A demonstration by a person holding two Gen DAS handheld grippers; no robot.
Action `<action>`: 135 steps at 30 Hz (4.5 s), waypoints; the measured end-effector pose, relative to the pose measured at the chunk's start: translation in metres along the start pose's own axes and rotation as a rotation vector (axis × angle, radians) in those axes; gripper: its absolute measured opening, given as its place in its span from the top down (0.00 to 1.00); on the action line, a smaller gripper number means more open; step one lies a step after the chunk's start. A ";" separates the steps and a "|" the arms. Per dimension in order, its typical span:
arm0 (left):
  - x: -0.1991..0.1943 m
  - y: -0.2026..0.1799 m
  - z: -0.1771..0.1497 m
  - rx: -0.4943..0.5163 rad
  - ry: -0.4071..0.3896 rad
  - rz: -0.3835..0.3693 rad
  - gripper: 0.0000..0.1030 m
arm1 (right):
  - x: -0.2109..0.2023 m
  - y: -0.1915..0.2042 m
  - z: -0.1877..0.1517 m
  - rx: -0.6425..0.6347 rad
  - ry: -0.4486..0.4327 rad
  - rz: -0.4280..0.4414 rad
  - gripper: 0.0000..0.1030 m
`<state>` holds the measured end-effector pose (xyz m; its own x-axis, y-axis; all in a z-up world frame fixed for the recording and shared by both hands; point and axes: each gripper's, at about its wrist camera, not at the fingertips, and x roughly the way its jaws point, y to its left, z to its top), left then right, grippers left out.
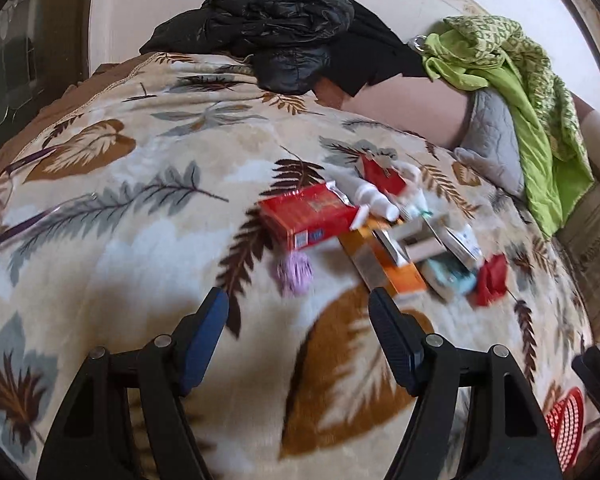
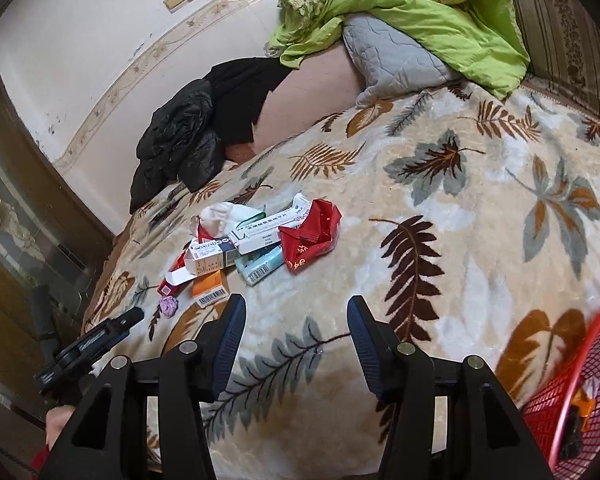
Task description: Collect trash
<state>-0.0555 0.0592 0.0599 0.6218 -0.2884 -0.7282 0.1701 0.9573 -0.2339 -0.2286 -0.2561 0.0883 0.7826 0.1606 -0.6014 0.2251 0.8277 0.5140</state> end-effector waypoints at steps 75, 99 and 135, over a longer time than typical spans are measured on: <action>-0.033 -0.082 -0.036 0.394 -0.181 0.029 0.80 | 0.020 0.043 -0.002 -0.150 -0.043 0.059 0.63; -0.035 -0.094 -0.043 0.448 -0.202 0.051 0.80 | 0.023 0.040 -0.002 -0.133 -0.031 0.064 0.63; -0.056 -0.028 -0.011 0.151 -0.313 0.298 0.80 | 0.021 0.047 -0.002 -0.149 -0.041 0.064 0.63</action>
<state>-0.1033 0.0486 0.0994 0.8574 -0.0021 -0.5147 0.0441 0.9966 0.0693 -0.2026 -0.2126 0.0991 0.8165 0.1958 -0.5431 0.0880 0.8875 0.4524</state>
